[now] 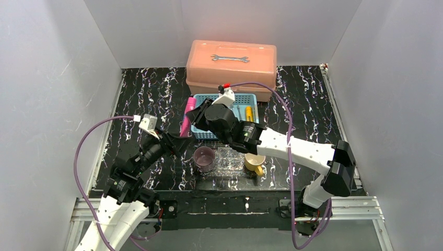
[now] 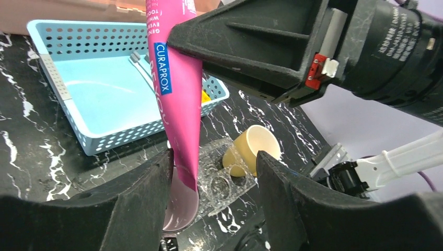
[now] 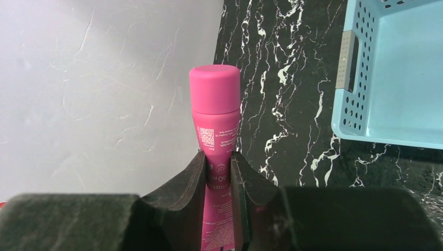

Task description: Prepare toiletry sets of a toothbrush and toothpaste on the tray

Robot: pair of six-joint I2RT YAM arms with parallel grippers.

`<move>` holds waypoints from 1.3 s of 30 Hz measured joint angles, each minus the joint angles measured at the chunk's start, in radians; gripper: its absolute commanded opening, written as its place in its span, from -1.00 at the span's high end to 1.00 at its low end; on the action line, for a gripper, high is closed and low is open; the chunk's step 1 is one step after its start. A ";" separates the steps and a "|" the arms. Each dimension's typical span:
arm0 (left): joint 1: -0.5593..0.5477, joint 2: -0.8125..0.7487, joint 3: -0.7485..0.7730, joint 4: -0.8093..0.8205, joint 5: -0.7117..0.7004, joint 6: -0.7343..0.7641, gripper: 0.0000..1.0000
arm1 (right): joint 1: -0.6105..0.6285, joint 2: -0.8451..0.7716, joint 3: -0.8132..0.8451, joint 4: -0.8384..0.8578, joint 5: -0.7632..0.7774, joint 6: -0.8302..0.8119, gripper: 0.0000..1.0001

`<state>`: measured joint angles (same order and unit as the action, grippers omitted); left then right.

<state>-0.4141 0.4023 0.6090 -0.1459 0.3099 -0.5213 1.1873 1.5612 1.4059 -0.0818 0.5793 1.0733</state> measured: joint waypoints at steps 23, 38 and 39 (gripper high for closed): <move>0.000 -0.004 -0.006 0.013 -0.116 0.078 1.00 | 0.032 0.014 0.031 0.000 0.031 -0.002 0.32; 0.001 -0.003 -0.002 -0.079 -0.161 0.052 1.00 | 0.045 -0.027 -0.023 0.032 0.021 -0.042 -0.20; 0.001 0.000 0.006 -0.102 -0.155 0.050 1.00 | 0.045 -0.037 -0.023 0.029 0.019 -0.058 -0.22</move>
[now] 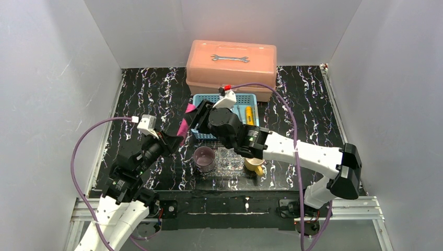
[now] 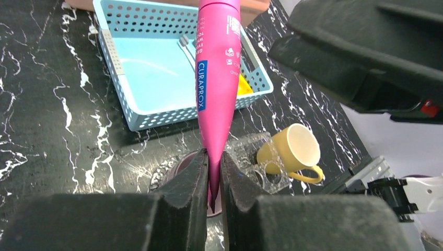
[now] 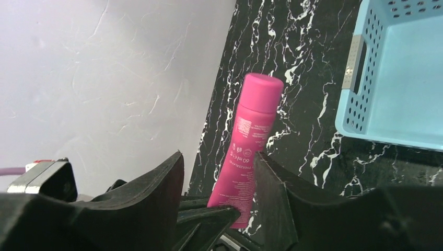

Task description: Prepare toiletry sets of a toothbrush and toothpaste on the tray

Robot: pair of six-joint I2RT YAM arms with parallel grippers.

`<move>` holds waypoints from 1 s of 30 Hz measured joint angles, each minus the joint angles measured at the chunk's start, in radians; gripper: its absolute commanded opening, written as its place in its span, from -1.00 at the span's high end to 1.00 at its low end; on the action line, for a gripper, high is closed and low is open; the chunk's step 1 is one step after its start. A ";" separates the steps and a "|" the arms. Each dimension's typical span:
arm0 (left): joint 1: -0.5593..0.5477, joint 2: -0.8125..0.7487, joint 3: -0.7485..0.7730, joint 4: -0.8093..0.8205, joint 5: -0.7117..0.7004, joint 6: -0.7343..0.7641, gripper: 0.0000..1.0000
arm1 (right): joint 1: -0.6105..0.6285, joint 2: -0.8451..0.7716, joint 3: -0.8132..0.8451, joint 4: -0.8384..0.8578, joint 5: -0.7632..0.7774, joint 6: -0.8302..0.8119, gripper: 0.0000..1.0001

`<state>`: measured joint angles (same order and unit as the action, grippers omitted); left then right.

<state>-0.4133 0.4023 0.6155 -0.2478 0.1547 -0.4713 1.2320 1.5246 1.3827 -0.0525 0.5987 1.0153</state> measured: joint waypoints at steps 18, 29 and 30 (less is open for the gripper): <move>0.000 0.156 0.377 -0.453 0.227 0.080 1.00 | -0.001 -0.129 0.039 -0.276 -0.143 -0.507 -0.33; 0.000 0.257 0.503 -0.660 0.411 0.132 1.00 | -0.001 -0.254 0.094 -0.434 -0.367 -0.901 -0.37; 0.000 0.264 0.504 -0.671 0.427 0.133 1.00 | -0.001 -0.259 0.090 -0.444 -0.390 -0.942 -0.38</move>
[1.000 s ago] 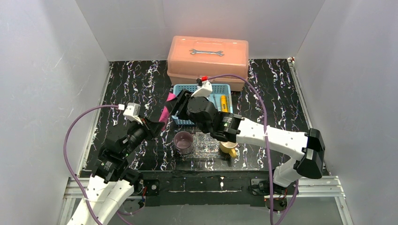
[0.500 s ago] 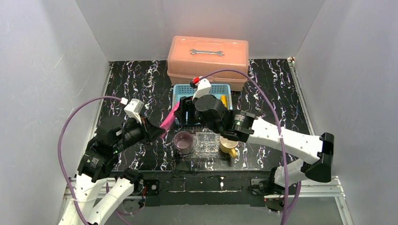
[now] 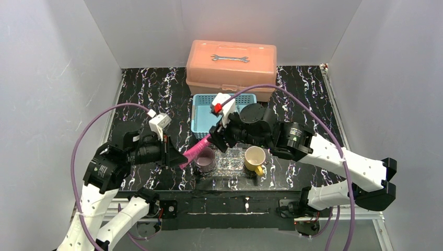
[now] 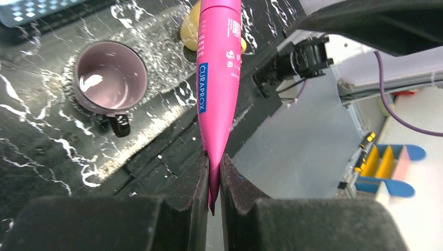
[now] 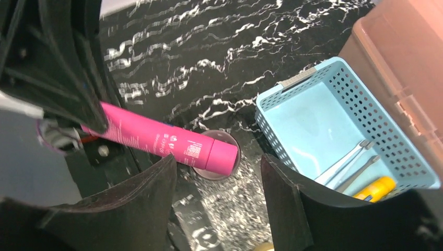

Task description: Prepare toiletry sets of a toothbrush and toothpaste on the tray

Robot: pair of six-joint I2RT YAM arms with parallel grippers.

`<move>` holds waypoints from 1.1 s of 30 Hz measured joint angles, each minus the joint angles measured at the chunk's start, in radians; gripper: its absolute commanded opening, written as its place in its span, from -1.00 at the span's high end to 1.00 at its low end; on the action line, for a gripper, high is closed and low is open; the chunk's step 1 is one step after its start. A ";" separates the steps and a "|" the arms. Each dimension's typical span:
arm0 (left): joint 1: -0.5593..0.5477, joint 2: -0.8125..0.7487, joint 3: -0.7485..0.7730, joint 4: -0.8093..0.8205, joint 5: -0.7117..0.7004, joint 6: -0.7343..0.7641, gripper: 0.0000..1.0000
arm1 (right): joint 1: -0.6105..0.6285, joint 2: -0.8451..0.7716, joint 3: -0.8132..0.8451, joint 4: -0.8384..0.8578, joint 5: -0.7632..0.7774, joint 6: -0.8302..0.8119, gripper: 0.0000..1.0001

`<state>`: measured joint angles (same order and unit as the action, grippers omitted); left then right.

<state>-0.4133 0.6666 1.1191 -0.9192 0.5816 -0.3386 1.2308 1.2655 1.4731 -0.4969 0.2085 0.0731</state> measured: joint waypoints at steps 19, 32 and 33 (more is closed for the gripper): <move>0.000 0.077 -0.034 -0.114 0.216 0.035 1.00 | 0.064 -0.159 -0.276 0.024 -0.303 -0.508 -0.54; -0.028 0.051 -0.061 -0.113 0.314 0.023 1.00 | 0.212 -0.109 -0.277 0.016 -0.190 -0.661 -0.42; -0.029 0.051 -0.062 -0.113 0.318 0.023 1.00 | 0.224 -0.105 -0.277 0.010 -0.172 -0.669 -0.39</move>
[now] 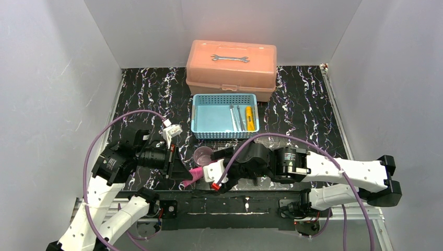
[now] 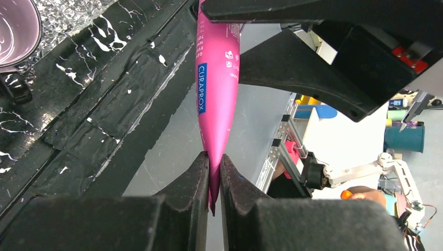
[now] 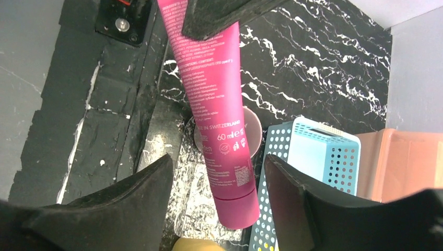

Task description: Prepare toiletry sets of a toothbrush and toothpaste on the tray

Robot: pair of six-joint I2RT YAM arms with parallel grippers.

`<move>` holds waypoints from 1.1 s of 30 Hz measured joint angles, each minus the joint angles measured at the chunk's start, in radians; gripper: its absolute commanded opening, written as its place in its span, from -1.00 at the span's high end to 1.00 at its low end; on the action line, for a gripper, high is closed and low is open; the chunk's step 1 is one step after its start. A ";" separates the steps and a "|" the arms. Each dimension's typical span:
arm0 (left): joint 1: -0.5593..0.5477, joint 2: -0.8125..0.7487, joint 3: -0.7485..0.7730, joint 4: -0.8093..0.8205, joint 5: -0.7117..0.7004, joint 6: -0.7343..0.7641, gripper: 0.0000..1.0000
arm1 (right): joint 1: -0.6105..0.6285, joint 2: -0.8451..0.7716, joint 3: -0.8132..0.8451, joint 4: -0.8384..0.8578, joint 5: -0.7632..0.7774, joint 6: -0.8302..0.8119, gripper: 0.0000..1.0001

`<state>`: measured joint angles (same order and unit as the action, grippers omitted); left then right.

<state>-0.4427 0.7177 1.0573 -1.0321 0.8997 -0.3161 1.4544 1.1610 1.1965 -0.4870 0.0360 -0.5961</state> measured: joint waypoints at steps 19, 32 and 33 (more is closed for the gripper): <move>-0.013 -0.008 -0.020 0.026 0.043 -0.015 0.83 | 0.050 0.011 -0.005 -0.050 0.148 -0.047 0.57; -0.013 -0.043 -0.028 0.079 0.029 -0.050 -0.32 | 0.051 -0.031 -0.100 0.002 0.193 0.008 0.62; -0.013 -0.054 -0.034 0.087 0.023 -0.055 -0.34 | 0.051 -0.038 -0.109 0.010 0.197 0.019 0.63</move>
<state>-0.4561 0.6636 1.0233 -0.9455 0.9222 -0.3710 1.5059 1.1233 1.0874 -0.4767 0.2333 -0.5766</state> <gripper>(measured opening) 0.633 0.425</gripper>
